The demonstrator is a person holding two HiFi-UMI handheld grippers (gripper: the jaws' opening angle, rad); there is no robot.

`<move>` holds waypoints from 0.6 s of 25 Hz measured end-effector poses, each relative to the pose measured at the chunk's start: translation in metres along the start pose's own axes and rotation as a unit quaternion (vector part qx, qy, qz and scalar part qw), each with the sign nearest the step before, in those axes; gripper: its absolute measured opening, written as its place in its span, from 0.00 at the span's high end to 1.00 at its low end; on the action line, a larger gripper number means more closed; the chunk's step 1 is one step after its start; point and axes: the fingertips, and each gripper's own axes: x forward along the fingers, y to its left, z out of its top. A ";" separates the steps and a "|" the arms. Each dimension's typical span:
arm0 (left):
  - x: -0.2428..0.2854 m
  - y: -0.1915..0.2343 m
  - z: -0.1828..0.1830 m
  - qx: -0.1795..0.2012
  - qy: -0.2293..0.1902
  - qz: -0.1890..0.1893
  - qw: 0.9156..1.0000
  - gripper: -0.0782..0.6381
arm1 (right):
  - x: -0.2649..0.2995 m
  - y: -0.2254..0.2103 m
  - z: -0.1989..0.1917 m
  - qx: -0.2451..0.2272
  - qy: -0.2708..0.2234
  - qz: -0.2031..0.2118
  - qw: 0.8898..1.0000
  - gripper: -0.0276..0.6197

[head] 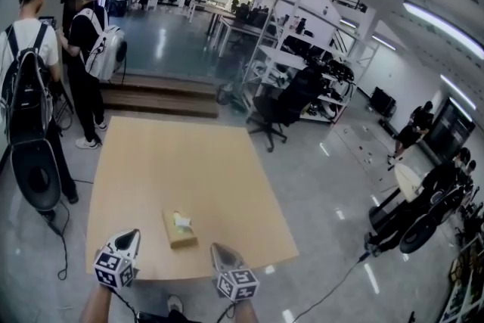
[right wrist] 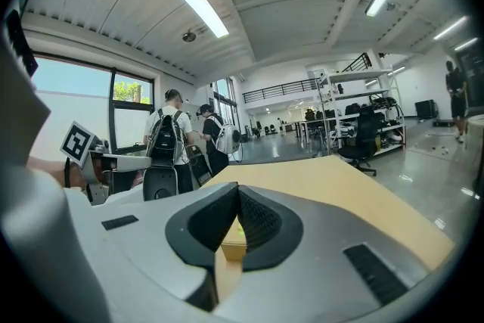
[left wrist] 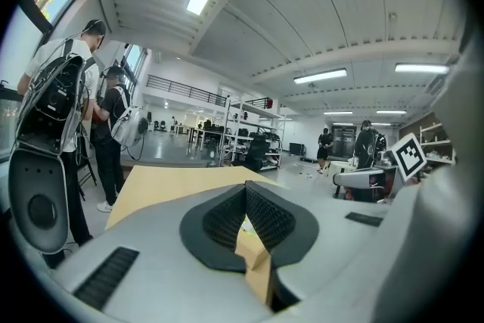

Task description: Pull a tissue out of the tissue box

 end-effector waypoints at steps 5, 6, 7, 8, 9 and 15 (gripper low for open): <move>0.019 0.013 0.002 -0.007 0.004 0.013 1.000 0.88 | 0.028 -0.009 0.006 -0.002 0.009 0.016 1.000 0.95; 0.022 0.015 0.001 -0.009 0.005 0.016 1.000 0.88 | 0.033 -0.012 0.006 -0.001 0.011 0.018 1.000 0.95; 0.026 0.018 0.000 -0.011 0.007 0.018 1.000 0.88 | 0.039 -0.015 0.006 0.000 0.013 0.020 1.000 0.95; 0.029 0.019 -0.001 -0.012 0.009 0.020 1.000 0.88 | 0.044 -0.017 0.005 0.001 0.016 0.022 1.000 0.95; 0.033 0.022 -0.002 -0.014 0.012 0.022 1.000 0.88 | 0.049 -0.019 0.004 0.002 0.020 0.024 1.000 0.95; 0.051 0.045 -0.013 -0.025 0.033 0.035 0.999 0.88 | 0.082 -0.024 -0.008 0.000 0.049 0.037 0.998 0.95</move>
